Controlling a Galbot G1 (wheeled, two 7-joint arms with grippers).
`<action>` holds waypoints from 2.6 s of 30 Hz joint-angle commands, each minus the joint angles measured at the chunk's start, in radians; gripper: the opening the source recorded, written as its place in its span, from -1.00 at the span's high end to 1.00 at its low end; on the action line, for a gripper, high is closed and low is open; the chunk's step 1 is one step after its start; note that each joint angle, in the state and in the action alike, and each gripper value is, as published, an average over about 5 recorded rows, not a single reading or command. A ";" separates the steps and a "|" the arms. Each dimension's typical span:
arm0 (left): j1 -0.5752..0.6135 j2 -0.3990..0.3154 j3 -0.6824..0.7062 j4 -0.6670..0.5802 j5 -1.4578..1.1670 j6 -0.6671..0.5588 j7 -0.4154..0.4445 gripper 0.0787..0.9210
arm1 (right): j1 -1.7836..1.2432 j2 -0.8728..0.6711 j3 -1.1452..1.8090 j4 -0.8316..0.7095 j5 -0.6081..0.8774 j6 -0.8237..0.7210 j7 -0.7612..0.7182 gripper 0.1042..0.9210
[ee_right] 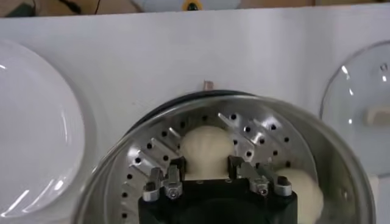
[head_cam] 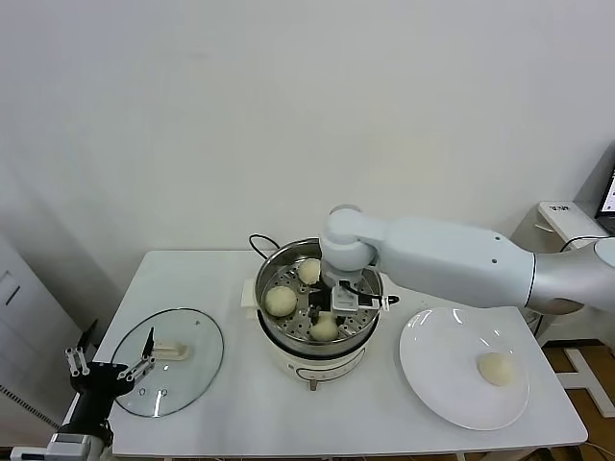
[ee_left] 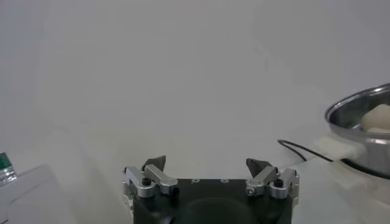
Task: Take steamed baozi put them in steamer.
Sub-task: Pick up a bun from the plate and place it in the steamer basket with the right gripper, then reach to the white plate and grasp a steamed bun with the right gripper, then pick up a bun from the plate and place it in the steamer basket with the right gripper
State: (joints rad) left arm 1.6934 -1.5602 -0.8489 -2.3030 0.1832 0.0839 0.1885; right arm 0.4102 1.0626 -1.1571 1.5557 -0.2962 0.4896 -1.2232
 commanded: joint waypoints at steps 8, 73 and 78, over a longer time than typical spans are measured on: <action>-0.012 0.012 0.013 0.001 0.009 0.009 0.000 -0.77 | 0.127 -0.068 0.096 -0.106 0.169 -0.161 0.020 -0.63; -0.010 0.018 0.024 0.001 0.036 0.012 -0.002 -0.77 | -0.273 -0.579 0.104 -0.297 0.349 -0.646 0.126 -0.02; -0.007 0.020 0.018 0.001 0.032 0.011 -0.002 -0.77 | 0.089 -0.518 -0.131 -0.291 0.525 -0.637 0.107 0.23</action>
State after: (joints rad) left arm 1.6846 -1.5404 -0.8298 -2.3020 0.2183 0.0955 0.1867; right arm 0.1001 0.4944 -1.0304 1.2554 0.0200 -0.1518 -1.1076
